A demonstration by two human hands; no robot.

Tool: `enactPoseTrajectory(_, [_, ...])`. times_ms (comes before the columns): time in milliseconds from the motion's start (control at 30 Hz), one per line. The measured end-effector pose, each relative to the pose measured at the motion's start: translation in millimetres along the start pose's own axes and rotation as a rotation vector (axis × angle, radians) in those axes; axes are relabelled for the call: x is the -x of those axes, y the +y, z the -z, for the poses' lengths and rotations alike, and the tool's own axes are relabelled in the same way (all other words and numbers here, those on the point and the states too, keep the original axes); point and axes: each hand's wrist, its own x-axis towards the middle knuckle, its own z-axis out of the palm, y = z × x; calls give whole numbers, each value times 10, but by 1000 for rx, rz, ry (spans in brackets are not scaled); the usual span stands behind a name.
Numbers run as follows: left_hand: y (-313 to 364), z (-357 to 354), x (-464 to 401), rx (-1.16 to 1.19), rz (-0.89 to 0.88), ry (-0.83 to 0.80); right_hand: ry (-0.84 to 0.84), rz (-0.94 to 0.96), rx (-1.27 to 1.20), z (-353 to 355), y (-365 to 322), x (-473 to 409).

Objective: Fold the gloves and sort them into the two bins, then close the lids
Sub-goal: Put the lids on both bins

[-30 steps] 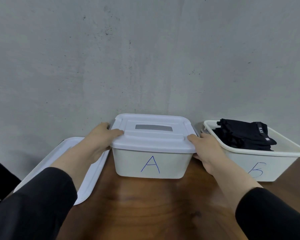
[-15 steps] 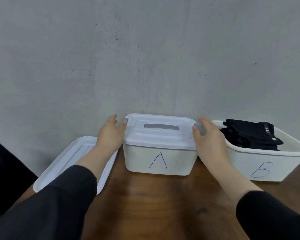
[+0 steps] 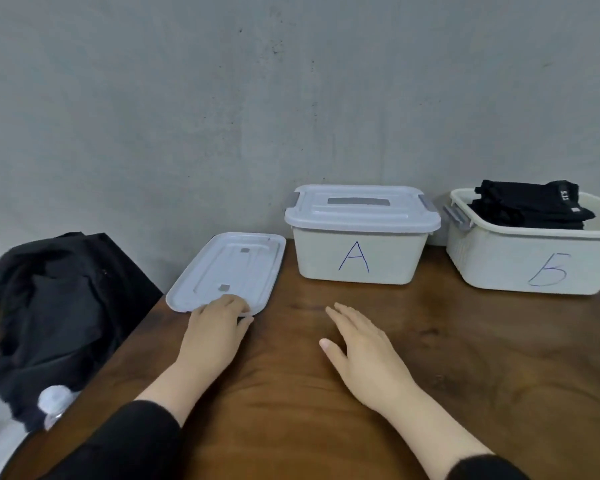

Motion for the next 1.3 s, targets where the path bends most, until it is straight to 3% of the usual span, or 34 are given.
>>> enactPoseTrajectory(333, [596,399,405,-28,-246,-37,10,17,-36,-15,-107,276])
enactPoseTrajectory(533, [1098,1075,683,59,-234,-37,79,-101,-464,93,-99,329])
enactPoseTrajectory(800, [1824,1859,717,807,-271,162,296,-164,-1015,708,104,448])
enactPoseTrajectory(1000, [2387,1920,135,1354,-102,147,605,-286,-988,1595,806,813])
enactPoseTrajectory(1133, [2694,1660,-274,1364,-1,2,808,-365,-974,2224,1264,969])
enactPoseTrajectory(1300, [3099,1081,-552,1354,24,-217,809,-440,-897,2939,1732,942])
